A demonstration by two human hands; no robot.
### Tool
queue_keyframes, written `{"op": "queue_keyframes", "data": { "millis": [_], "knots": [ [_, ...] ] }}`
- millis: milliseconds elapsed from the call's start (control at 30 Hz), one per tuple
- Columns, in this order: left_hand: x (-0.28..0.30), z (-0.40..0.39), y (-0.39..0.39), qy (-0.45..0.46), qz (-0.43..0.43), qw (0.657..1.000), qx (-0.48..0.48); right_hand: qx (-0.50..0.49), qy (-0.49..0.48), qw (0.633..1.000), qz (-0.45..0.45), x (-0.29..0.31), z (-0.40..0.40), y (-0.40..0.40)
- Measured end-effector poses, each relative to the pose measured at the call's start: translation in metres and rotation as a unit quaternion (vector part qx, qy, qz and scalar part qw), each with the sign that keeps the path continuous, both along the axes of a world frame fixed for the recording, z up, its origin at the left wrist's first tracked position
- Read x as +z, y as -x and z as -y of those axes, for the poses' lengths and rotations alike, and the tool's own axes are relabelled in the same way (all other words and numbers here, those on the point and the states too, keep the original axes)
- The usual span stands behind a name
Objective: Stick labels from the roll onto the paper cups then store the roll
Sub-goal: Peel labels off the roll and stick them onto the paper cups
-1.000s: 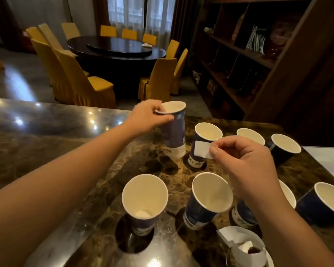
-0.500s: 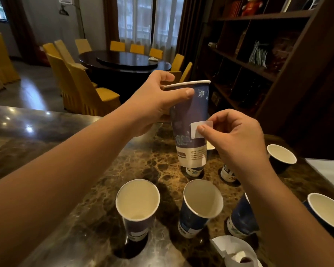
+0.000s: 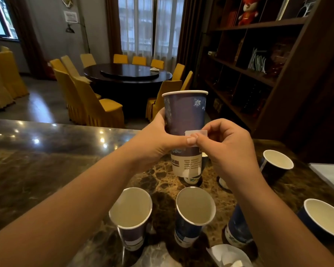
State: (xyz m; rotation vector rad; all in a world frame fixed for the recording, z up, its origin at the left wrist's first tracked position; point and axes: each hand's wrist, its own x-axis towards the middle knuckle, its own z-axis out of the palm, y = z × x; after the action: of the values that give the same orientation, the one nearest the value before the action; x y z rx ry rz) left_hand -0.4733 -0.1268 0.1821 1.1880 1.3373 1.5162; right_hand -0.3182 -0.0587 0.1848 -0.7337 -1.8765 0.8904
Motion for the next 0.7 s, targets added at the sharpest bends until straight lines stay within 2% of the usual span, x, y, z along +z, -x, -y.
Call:
{"op": "queue_keyframes", "data": {
  "millis": [133,333,400,533,700],
  "knots": [
    [-0.003,0.004,0.001,-0.005,-0.030,1.000,0.000,0.008,0.009,1.000,0.012,-0.001,-0.001,-0.001],
    [-0.005,0.009,0.006,0.007,-0.018,1.000,0.015,-0.058,-0.094,0.984,0.142,0.005,0.000,-0.001],
    [-0.004,0.012,0.009,0.002,0.005,1.000,-0.009,-0.042,-0.062,0.984,0.161,0.007,-0.004,-0.002],
    [-0.003,0.013,0.013,-0.004,0.017,0.999,-0.049,0.100,0.080,0.983,0.129,0.012,-0.011,0.001],
    [-0.004,0.013,0.027,0.002,0.001,0.998,-0.063,0.164,0.126,0.975,0.085,0.016,-0.017,0.002]
  ]
}}
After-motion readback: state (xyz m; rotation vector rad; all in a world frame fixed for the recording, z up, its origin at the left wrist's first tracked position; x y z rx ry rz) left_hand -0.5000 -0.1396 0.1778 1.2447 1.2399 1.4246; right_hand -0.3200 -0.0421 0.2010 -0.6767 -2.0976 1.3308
